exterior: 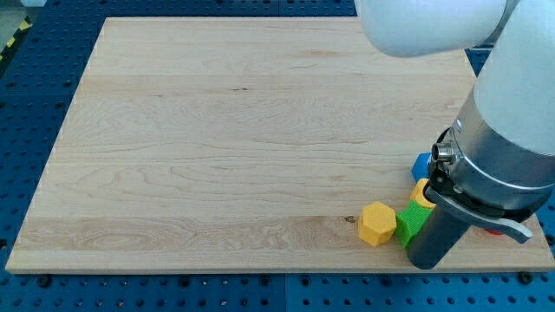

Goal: Push the yellow hexagon with green star to the left of the yellow heart

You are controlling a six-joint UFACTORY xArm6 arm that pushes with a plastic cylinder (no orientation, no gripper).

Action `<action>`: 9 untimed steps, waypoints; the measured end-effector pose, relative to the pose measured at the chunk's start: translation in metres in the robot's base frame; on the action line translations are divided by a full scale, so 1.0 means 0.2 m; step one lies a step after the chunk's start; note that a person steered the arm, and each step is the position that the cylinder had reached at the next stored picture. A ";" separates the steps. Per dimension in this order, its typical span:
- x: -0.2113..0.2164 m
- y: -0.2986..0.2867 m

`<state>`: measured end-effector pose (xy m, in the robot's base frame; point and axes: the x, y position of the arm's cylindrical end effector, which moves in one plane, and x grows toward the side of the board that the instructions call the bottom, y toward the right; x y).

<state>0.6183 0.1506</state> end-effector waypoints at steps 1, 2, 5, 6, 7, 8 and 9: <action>0.00 0.04; 0.00 0.17; -0.13 0.42; -0.14 0.36; -0.14 0.22; -0.12 0.14; -0.05 0.06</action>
<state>0.6089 0.1628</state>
